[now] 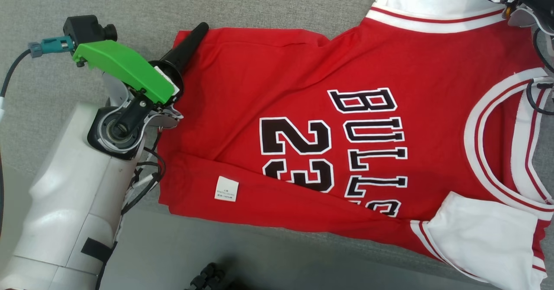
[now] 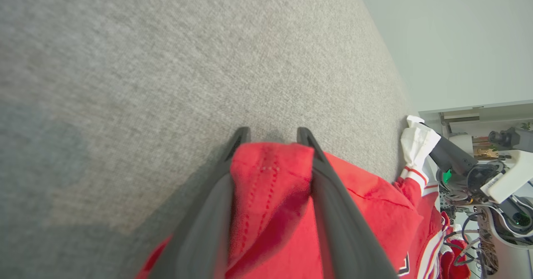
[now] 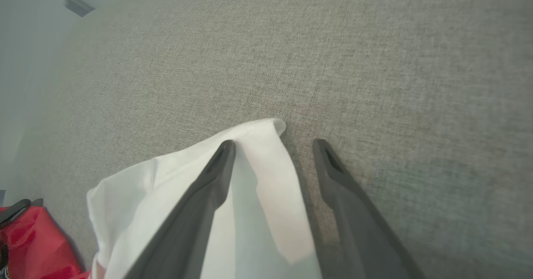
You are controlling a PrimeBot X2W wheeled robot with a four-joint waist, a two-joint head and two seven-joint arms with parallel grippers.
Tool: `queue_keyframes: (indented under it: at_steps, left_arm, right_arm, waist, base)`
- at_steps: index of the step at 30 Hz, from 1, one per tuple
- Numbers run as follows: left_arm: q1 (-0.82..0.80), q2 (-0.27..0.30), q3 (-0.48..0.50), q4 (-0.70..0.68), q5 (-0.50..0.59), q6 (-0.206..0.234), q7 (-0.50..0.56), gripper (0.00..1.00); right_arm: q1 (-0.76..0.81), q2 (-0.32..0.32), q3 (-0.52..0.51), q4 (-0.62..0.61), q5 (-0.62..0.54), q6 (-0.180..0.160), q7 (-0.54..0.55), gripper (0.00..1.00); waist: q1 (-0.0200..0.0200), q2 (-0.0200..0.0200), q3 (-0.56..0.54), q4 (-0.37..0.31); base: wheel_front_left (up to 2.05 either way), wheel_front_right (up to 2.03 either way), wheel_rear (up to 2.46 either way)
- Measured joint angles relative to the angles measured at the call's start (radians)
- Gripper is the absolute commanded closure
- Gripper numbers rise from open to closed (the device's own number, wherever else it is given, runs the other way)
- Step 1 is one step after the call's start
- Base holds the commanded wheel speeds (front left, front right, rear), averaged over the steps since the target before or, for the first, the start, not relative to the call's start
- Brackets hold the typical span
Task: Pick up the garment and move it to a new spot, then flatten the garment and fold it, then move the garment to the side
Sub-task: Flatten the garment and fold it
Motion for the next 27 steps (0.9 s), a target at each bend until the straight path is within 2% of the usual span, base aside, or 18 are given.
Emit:
queue_keyframes:
  at_steps: [1,3,4,5,15,27]
  left_arm:
    - [-0.001,-0.001,0.000,0.003,0.000,-0.001,0.000,0.44]
    - [-0.005,-0.002,0.000,0.009,0.000,-0.003,0.000,0.62]
    - [-0.007,-0.002,0.000,0.014,0.000,-0.004,0.000,0.91]
    - [-0.009,-0.002,0.001,0.019,0.000,-0.005,-0.002,1.00]
    - [-0.017,-0.001,0.030,0.057,0.008,-0.016,-0.061,1.00]
    - [-0.017,0.016,0.056,0.106,0.018,-0.021,-0.120,1.00]
  right_arm:
    - [-0.001,0.002,0.003,0.001,0.000,0.003,0.000,0.26]
    - [-0.005,0.007,0.008,0.001,0.000,0.006,0.000,1.00]
    - [-0.006,0.009,0.010,0.002,0.000,0.012,0.000,1.00]
    - [-0.007,0.012,0.014,0.002,0.000,0.013,0.000,1.00]
    - [-0.007,0.052,-0.028,-0.002,0.016,0.031,-0.094,1.00]
    - [0.017,0.062,-0.079,-0.016,0.064,0.064,-0.180,1.00]
  waist:
    - [0.0000,0.0000,0.000,0.000]
    - [0.0000,0.0000,0.002,0.001]
    - [0.0000,0.0000,0.003,0.001]
    - [0.0000,0.0000,0.003,0.001]
    - [0.0000,0.0000,-0.004,-0.015]
    - [0.0000,0.0000,-0.033,-0.059]
  base:
    - [0.00,0.00,0.00]
    - [0.00,0.00,0.00]
    - [0.00,0.00,0.00]
    - [0.00,0.00,0.00]
    - [0.00,0.00,0.00]
    - [0.00,0.00,0.00]
